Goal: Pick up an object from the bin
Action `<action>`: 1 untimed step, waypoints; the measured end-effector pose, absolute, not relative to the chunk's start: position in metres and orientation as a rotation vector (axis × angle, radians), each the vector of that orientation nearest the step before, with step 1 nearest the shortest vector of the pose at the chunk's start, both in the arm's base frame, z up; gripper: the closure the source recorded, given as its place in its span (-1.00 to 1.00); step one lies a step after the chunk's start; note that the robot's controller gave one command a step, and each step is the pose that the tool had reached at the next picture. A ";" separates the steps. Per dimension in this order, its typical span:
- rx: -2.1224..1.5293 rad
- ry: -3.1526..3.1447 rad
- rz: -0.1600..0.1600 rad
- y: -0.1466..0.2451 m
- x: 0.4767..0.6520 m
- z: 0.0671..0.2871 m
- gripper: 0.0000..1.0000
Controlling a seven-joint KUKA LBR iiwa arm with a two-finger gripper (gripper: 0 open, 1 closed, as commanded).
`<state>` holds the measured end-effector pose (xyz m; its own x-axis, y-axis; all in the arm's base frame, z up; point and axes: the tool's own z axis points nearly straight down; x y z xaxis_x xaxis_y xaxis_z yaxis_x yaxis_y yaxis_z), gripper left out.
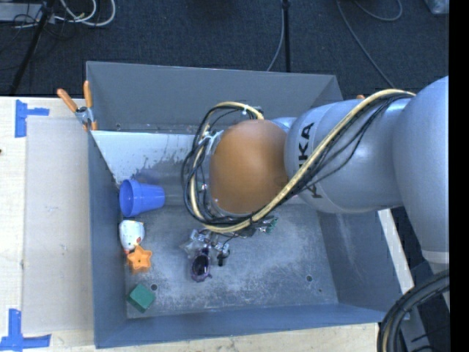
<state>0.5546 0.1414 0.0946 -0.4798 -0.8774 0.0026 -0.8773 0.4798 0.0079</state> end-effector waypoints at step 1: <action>1.597 -2.696 -0.010 0.142 0.554 0.105 1.00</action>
Offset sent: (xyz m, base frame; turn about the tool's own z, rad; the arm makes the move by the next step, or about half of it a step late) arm 0.0001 0.0000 0.0694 0.0000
